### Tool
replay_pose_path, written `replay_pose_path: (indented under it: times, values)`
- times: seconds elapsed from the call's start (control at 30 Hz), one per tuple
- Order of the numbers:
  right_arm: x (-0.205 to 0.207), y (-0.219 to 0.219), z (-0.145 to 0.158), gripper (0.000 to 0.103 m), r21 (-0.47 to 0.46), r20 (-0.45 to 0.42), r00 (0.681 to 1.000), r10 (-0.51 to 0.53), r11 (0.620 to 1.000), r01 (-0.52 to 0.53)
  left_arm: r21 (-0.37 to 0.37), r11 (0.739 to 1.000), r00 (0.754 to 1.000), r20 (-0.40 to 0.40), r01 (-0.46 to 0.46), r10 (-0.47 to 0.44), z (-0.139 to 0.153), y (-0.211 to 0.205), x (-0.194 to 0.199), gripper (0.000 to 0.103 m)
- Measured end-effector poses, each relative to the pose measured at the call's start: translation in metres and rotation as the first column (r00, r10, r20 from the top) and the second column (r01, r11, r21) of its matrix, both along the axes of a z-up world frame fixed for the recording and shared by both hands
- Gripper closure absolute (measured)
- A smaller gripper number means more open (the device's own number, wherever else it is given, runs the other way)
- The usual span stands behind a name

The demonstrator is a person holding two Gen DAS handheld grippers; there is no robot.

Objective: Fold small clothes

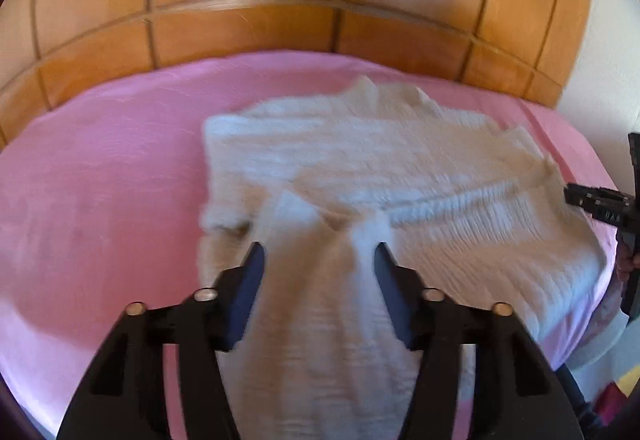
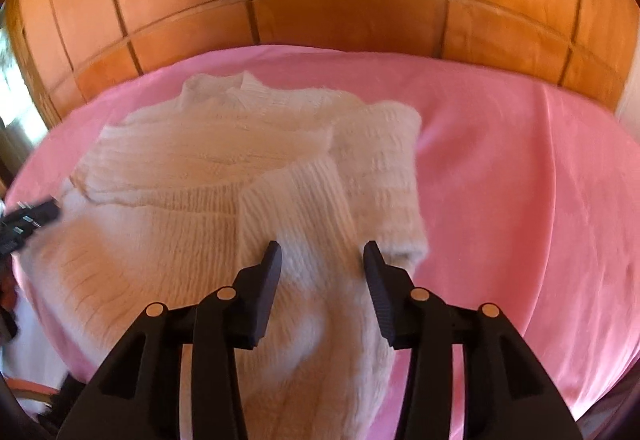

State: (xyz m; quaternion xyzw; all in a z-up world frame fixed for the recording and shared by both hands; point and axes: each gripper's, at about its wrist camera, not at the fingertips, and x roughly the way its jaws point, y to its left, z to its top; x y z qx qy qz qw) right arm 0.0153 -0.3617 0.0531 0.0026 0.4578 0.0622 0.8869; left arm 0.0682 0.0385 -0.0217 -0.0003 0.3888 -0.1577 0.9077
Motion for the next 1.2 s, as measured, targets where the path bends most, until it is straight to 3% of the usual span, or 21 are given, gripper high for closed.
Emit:
replay_pose_path:
  times: [0.1, 0.17, 0.23, 0.37, 0.43, 0.47, 0.53, 0.57, 0.67, 0.83, 0.9, 1.03, 1.2]
  values:
    - [0.011, 0.013, -0.004, 0.057, -0.058, -0.003, 0.999, 0.052, 0.997, -0.052, -0.017, 0.999, 0.999, -0.001, -0.038, 0.038, 0.003, 0.017, 0.000, 0.044]
    - [0.019, 0.019, -0.012, 0.088, -0.083, -0.033, 0.996, 0.077, 0.993, -0.079, -0.019, 0.998, 0.998, -0.030, -0.059, 0.059, -0.002, 0.028, 0.001, 0.036]
    - [0.025, 0.023, -0.016, 0.095, -0.127, -0.032, 0.997, 0.072, 0.989, -0.076, -0.037, 0.998, 0.997, -0.067, -0.051, 0.048, -0.008, 0.034, 0.002, 0.032]
    - [0.031, 0.009, -0.018, 0.097, -0.124, -0.022, 1.000, -0.001, 0.992, -0.002, -0.010, 0.998, 0.994, -0.088, -0.066, 0.065, -0.022, 0.042, 0.007, 0.027]
    - [0.034, 0.001, -0.024, 0.097, -0.097, -0.041, 0.999, -0.030, 0.995, 0.026, -0.039, 0.998, 0.993, -0.116, -0.040, 0.035, -0.030, 0.045, 0.014, 0.050]
    - [0.034, 0.000, -0.026, 0.097, -0.096, -0.044, 0.998, -0.033, 0.995, 0.029, -0.058, 0.998, 0.991, -0.136, -0.020, 0.012, -0.033, 0.046, 0.017, 0.071]
    - [0.033, 0.000, -0.022, 0.097, -0.097, -0.041, 0.998, -0.040, 0.995, 0.036, -0.066, 0.998, 0.993, -0.120, -0.016, 0.008, -0.031, 0.048, 0.018, 0.088]
    - [0.031, 0.001, -0.017, 0.097, -0.099, -0.036, 0.999, -0.041, 0.994, 0.037, -0.058, 0.998, 0.994, -0.106, -0.013, 0.007, -0.028, 0.047, 0.016, 0.091]
    - [0.016, 0.000, 0.008, 0.097, -0.085, 0.013, 0.999, -0.038, 0.996, 0.039, -0.067, 0.998, 0.998, -0.054, -0.020, 0.016, -0.015, 0.055, 0.006, 0.093]
    - [-0.012, -0.016, 0.055, 0.098, 0.044, 0.094, 0.993, -0.070, 0.997, 0.066, -0.175, 0.984, 0.999, -0.020, -0.032, 0.028, 0.007, 0.076, -0.013, 0.098]
    - [-0.016, -0.017, 0.065, 0.098, 0.077, 0.106, 0.992, -0.068, 0.995, 0.060, -0.157, 0.987, 1.000, -0.003, -0.027, 0.027, 0.013, 0.079, -0.021, 0.098]
    - [-0.021, -0.013, 0.065, 0.098, 0.079, 0.100, 0.993, -0.060, 0.995, 0.052, -0.093, 0.996, 1.000, 0.017, -0.005, 0.007, 0.011, 0.070, -0.028, 0.099]
    - [-0.017, -0.015, 0.074, 0.098, 0.103, 0.120, 0.989, -0.082, 0.992, 0.070, -0.213, 0.976, 0.999, 0.030, -0.036, 0.043, 0.027, 0.081, -0.020, 0.099]
